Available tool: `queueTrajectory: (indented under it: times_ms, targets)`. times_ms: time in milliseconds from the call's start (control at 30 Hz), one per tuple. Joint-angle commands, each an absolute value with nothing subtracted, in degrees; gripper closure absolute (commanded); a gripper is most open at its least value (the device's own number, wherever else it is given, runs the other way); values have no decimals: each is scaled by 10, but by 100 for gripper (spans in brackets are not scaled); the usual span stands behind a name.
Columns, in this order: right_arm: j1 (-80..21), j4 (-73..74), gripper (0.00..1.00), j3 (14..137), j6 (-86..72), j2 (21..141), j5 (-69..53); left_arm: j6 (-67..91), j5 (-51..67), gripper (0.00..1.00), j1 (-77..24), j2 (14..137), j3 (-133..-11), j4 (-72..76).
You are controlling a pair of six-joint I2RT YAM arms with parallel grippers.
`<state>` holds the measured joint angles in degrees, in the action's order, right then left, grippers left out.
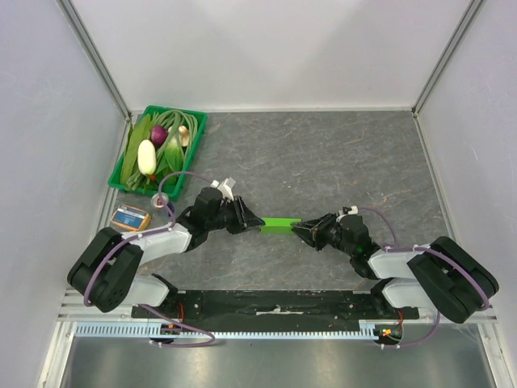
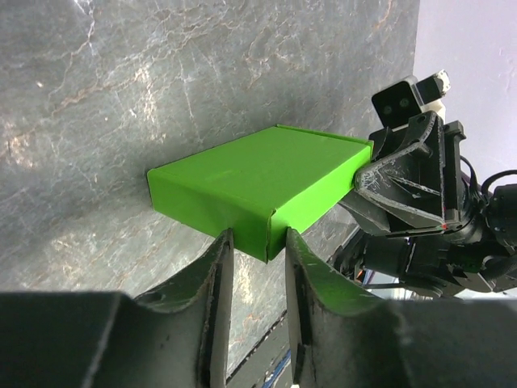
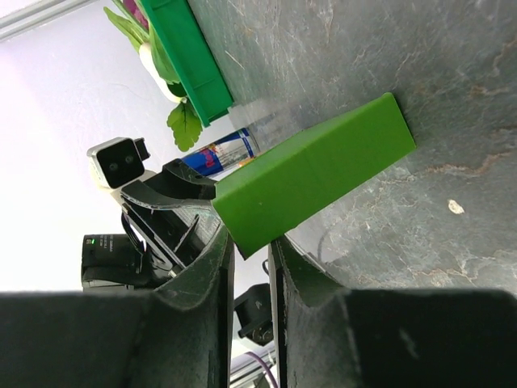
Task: Fold the paper box
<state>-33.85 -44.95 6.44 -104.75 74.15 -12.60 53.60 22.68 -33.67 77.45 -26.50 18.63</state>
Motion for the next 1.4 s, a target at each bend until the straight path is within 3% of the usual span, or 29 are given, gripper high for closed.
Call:
queueTrajectory:
  times_ms: [0,333,700,933,1033,1100,1167,1200,1267,1333,1367]
  targets:
    - [-335,-387,75,51,-1020,771,-109,492,225,70,-333,805,-279,188]
    - [-317,-434,83,40,-1011,823,-120,482,224,89,-325,843,-275,179]
    - [-304,-447,91,40,-973,851,-127,459,223,93,-323,860,-276,169]
    - [-303,-149,84,121,-749,765,-107,397,140,92,-357,774,-272,66]
    - [-303,-85,76,119,-666,726,-104,392,111,91,-384,745,-257,48]
    - [-303,-70,61,111,-617,692,-118,395,91,89,-409,717,-240,33]
    - [-303,-34,44,116,-569,638,-142,389,84,81,-417,680,-236,-20]
    - [-303,-3,40,127,-518,613,-137,388,65,78,-417,654,-236,-40]
    - [-304,83,26,160,-475,526,-121,377,46,63,-417,558,-244,-79]
    - [-303,109,19,184,-420,481,-111,371,18,50,-416,501,-258,-126]
    - [-303,110,13,194,-407,469,-106,360,17,48,-414,497,-278,-134]
